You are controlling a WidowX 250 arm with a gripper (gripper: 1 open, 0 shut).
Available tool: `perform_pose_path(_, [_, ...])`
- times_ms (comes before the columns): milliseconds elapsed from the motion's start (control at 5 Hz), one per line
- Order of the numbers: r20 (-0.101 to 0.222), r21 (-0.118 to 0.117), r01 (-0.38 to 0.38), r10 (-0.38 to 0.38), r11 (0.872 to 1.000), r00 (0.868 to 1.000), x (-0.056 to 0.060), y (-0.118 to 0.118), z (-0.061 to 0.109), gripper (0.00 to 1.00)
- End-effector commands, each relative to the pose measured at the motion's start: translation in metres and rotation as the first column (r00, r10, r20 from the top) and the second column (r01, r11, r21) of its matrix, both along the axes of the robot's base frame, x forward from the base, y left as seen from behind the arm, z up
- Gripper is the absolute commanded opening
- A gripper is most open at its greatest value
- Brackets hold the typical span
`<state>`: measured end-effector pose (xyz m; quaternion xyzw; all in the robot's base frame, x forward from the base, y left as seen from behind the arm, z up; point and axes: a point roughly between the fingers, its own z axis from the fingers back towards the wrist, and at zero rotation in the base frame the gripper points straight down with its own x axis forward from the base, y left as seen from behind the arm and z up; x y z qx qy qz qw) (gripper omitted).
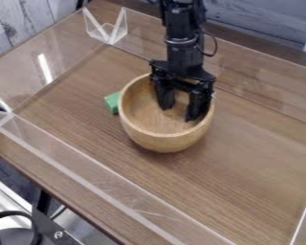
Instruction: Remove the green block from inside the brown bowl and put it on the table
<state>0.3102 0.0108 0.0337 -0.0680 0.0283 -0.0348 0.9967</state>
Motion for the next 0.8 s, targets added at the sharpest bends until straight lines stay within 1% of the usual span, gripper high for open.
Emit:
perform_pose_path(0, [0.058,-0.001,0.009,-0.009,1.000,0.998,0.0069,-0.0010,0.0114,1.00])
perform_pose_path(400, [0.038,0.014,-0.004,0.004,1.000,0.999,0.0131,0.0020,0.0143,1.00])
perform_pose_path(600, [0.044,0.028,-0.005,0.004,1.000,0.999,0.0113,0.0020,0.0048,1.00])
